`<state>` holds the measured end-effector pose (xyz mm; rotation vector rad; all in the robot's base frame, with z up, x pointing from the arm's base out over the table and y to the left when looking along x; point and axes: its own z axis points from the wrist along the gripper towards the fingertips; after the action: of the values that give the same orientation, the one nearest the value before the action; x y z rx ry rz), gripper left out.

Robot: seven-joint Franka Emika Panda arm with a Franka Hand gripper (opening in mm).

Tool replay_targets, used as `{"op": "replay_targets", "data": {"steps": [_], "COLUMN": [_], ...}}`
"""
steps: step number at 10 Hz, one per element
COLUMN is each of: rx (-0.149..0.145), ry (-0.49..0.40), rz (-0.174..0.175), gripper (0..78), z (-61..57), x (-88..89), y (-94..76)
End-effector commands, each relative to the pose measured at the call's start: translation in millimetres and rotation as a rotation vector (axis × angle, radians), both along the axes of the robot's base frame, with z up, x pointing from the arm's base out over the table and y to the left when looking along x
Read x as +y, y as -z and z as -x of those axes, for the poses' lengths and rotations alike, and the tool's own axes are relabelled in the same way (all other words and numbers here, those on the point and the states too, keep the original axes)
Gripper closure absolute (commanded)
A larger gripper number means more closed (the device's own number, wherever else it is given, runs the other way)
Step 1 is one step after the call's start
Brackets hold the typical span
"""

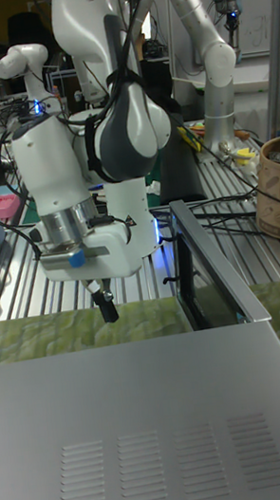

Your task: Put the bowl into the microwave

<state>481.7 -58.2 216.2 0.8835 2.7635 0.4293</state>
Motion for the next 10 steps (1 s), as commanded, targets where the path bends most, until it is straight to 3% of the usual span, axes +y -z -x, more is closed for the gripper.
{"op": "replay_targets", "data": {"steps": [1,7,10], "rx": [0.002,0.011,0.005], "ry": [0.007,0.051,0.059], "rz": [-0.002,-0.016,-0.020], "gripper": [76.4,76.4,76.4], "z": [1.4,0.5,-9.7], "x": [0.5,-1.7,-11.1], "y": [-3.0,-2.5,3.6]}}
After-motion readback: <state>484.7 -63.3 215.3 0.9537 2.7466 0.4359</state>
